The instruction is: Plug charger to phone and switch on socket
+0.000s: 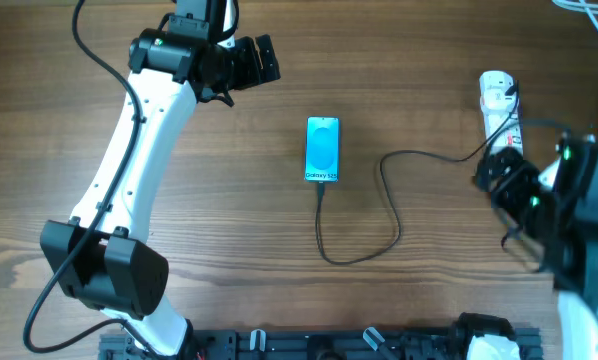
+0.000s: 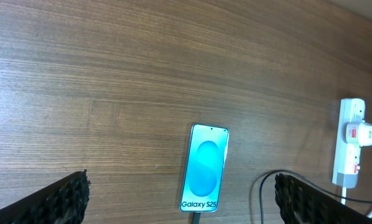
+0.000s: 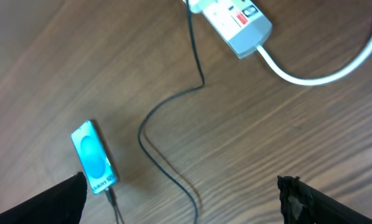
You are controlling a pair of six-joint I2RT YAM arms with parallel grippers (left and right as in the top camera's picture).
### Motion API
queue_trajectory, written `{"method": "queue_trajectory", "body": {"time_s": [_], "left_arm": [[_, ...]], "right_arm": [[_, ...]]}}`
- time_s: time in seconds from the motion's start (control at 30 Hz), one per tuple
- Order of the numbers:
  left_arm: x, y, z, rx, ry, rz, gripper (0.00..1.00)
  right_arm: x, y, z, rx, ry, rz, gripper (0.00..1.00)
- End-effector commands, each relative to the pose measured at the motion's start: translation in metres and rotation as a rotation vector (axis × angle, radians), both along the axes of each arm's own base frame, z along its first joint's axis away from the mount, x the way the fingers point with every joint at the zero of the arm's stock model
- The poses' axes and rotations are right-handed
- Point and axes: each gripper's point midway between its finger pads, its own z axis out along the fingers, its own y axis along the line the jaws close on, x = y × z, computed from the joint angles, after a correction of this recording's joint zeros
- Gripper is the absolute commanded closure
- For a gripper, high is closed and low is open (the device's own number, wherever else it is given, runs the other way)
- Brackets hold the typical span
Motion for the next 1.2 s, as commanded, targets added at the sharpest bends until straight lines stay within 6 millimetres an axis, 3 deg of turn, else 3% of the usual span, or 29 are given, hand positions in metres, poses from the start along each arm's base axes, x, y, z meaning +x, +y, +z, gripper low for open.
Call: {"method": "queue_trajectory", "body": {"time_s": [0.0,0.1,0.3,0.77,0.87,1.0,1.17], "left_arm": [[0.001,0.003,-0.005,0.013,0.008,0.004,0.0],[0.001,0.003,-0.005,0.013,0.008,0.004,0.0],[0.001,0.003,-0.005,0.013,0.008,0.004,0.0],[0.001,0.003,-0.005,0.013,0.008,0.004,0.0],[0.001,0.003,-0.005,0.013,0.008,0.004,0.0],[0.001,0.003,-0.005,0.013,0.008,0.004,0.0],[0.001,0.003,-0.005,0.013,0.008,0.004,0.0]], "right_arm": [[-0.021,0.001,-0.003,-0.031,-0.097,-0.006,0.0],[-0.034,0.003,0.006,0.036,-0.203,-0.091,0.0],[-0.033,0.003,0.006,0.18,-0.21,-0.244,0.0],[-0.039,0.003,0.001,0.164,-0.182,-0.234,0.0],[-0.035,0.007,0.005,0.005,-0.196,-0.023,0.0],[-0.016,0.03,0.029,-0.197,-0.399,0.334,0.0],[-0.002,0.054,0.01,-0.227,-0.584,0.45,0.0]]}}
